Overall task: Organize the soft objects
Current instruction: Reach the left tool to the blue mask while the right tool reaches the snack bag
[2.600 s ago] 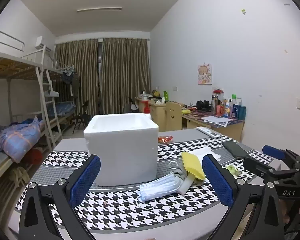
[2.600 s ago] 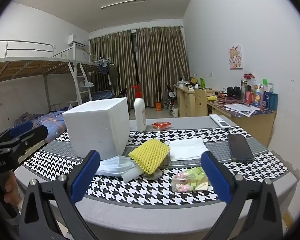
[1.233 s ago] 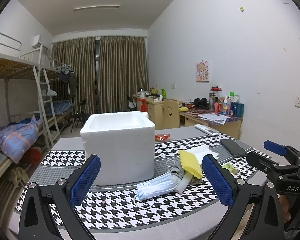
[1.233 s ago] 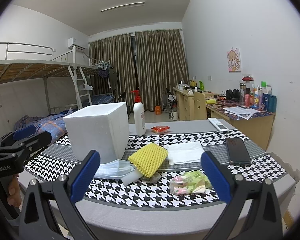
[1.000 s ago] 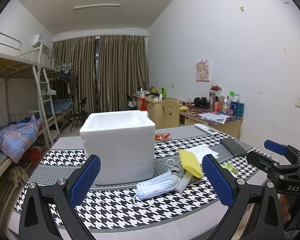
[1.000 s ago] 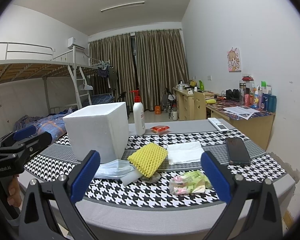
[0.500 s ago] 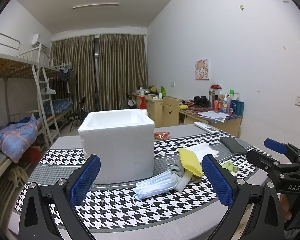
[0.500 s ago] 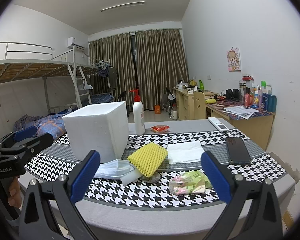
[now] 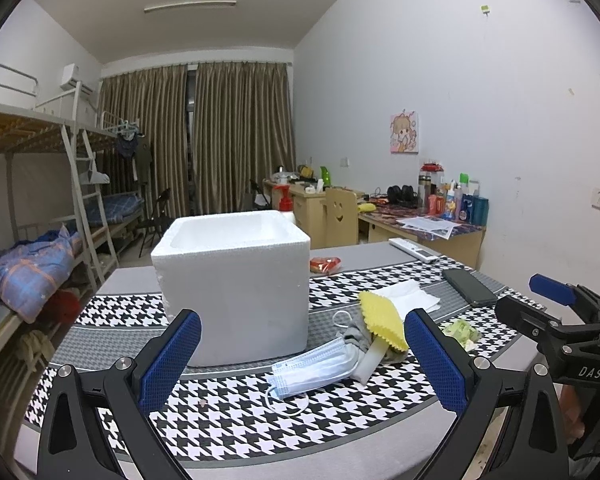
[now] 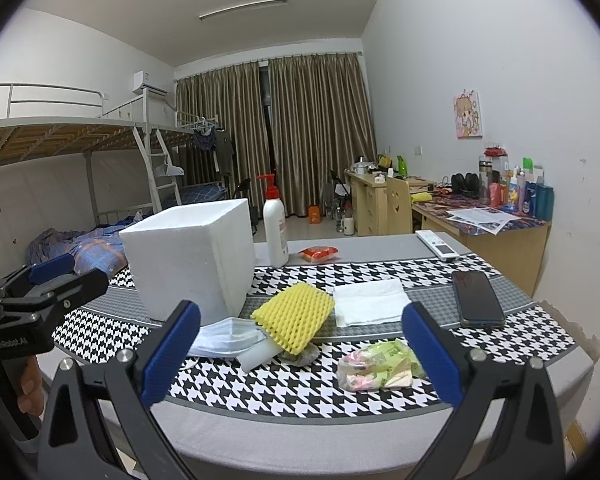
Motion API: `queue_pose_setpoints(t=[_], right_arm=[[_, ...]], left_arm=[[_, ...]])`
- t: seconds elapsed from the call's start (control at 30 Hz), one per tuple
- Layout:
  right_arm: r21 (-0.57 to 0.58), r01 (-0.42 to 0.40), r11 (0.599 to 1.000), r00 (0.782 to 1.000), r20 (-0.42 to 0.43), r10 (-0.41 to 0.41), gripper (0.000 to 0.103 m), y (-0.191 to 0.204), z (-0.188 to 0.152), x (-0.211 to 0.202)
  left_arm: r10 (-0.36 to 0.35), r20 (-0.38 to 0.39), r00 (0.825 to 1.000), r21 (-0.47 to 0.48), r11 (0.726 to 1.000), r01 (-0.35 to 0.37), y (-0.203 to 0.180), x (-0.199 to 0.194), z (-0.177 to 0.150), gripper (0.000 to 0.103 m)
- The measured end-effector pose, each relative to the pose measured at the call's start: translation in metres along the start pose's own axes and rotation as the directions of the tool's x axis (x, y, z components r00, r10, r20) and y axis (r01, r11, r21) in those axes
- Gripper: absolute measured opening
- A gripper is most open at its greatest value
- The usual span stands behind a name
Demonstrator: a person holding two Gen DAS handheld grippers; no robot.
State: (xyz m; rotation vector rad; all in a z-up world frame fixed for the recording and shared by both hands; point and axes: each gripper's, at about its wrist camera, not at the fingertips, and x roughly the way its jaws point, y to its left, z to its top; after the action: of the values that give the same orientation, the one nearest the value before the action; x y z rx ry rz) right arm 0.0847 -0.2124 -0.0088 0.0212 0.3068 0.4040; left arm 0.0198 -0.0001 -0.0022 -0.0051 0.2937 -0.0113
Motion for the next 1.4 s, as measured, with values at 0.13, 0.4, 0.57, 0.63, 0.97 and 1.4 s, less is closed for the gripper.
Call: queue_pose_setpoints(t=[0.13, 0.4, 0.57, 0.63, 0.97, 1.4], right_arm=[[0.004, 0.003, 1.0, 1.0, -0.009, -0.003, 0.102, -0.002, 0.001, 0.005], [0.007, 0.016, 1.0, 0.999, -0.046, -0.016, 0.102, -0.007, 0.002, 0.02], [0.013, 0.025, 1.0, 0.997, -0.079, -0.024, 0.102, -0.011, 0.001, 0.033], [0.013, 0.029, 0.999, 0.995, -0.092, -0.028, 0.102, -0.013, -0.001, 0.038], [0.027, 0.036, 0.999, 0.988, -0.15, -0.032, 0.102, -0.023, -0.007, 0.059], [0.044, 0.053, 0.998, 0.974, -0.223, -0.042, 0.102, -0.035, -0.019, 0.084]], left_arm=[[-0.001, -0.015, 1.0, -0.009, 1.0, 0.001, 0.002, 0.006, 0.0, 0.102], [-0.018, -0.04, 0.999, 0.001, 1.0, 0.018, -0.001, 0.021, 0.002, 0.102], [-0.029, -0.076, 0.997, 0.01, 0.999, 0.03, -0.002, 0.036, 0.001, 0.102], [-0.036, -0.088, 0.995, 0.016, 0.999, 0.037, -0.003, 0.041, 0.001, 0.102], [-0.063, -0.163, 0.985, 0.029, 0.997, 0.068, -0.005, 0.073, -0.006, 0.102], [-0.074, -0.257, 0.963, 0.048, 0.995, 0.089, -0.009, 0.105, -0.022, 0.102]])
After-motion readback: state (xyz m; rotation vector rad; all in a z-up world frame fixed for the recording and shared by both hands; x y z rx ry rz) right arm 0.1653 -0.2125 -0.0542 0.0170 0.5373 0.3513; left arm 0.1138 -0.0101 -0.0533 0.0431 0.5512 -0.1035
